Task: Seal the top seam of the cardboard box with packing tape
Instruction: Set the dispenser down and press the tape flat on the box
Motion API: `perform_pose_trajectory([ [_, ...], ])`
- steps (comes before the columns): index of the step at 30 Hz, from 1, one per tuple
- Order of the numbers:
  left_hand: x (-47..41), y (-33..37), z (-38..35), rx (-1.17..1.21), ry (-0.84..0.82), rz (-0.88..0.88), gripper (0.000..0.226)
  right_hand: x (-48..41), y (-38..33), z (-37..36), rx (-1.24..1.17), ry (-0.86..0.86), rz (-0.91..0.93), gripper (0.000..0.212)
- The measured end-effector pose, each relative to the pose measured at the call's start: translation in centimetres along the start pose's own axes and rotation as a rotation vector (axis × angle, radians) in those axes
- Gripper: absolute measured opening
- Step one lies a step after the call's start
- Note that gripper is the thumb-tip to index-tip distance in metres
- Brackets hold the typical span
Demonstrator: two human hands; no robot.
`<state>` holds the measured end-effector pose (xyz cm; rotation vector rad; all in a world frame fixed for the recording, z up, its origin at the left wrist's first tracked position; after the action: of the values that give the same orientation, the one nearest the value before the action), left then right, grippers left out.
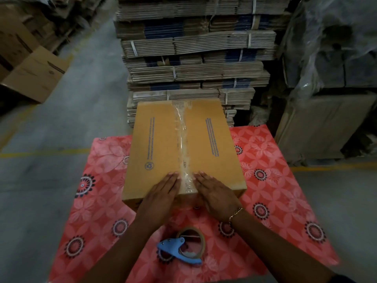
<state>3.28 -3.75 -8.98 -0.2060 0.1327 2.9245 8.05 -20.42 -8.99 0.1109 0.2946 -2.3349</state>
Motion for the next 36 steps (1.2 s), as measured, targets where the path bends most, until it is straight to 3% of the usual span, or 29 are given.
perform_pose_trajectory([
  [4, 3.0, -4.3, 1.3, 0.093, 0.096, 0.171, 0.072, 2.2, 4.6, 3.4, -0.127, 0.154, -0.223, 0.061],
  [7, 4.9, -8.8, 1.1, 0.22, 0.103, 0.477, 0.093, 4.1, 9.5, 5.0, -0.3, 0.274, -0.509, 0.073],
  [9, 5.0, -10.3, 0.1, 0.607, 0.055, 0.665, 0.1, 4.5, 11.6, 4.0, -0.517, 0.201, -0.739, 0.084],
  [11, 4.2, -10.8, 0.0, 1.004, 0.128, 0.81, 0.093, 4.2, 12.8, 2.2, -0.714, 0.129, -0.89, 0.08],
  [13, 3.7, -11.6, -0.3, 1.097, 0.171, 0.99, 0.102, 3.8, 13.2, 0.9, -0.849, 0.096, -0.975, 0.071],
  [15, 3.3, -12.1, -0.5, 1.094, 0.153, 1.119, 0.101, 2.9, 13.0, 0.2, -0.955, 0.102, -0.987, 0.056],
  [18, 2.6, -12.7, -1.0, 1.134, 0.149, 1.139, 0.072, 2.1, 12.4, -0.2, -1.05, 0.151, -1.002, 0.038],
  [24, 4.5, -17.2, -1.7, 1.109, 0.172, 1.102, 0.071, -0.1, 9.4, 0.0, -1.041, 0.234, -0.979, 0.025],
  [27, 6.3, -20.8, 0.4, 1.133, 0.223, 1.123, 0.049, -2.4, 5.8, -1.0, -1.082, 0.227, -0.913, 0.041],
  [29, 7.6, -23.6, 2.1, 1.129, 0.265, 1.151, 0.034, -4.3, 2.9, -1.8, -1.096, 0.235, -0.868, 0.036],
  [36, 11.8, -30.8, 5.4, 1.107, 0.305, 1.212, 0.027, -9.4, -4.5, -4.9, -1.154, 0.216, -0.814, 0.043],
])
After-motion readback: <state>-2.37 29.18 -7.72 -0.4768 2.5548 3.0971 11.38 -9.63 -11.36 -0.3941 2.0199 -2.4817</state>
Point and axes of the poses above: each hand's wrist, its own x-axis away from the middle knuckle, its own z-axis out of the back of the hand, y = z × x, the point moved 6 cm from there along -x, towards the middle knuckle, and after that the axes turned 6 degrees about y, right-handed, at the moved point
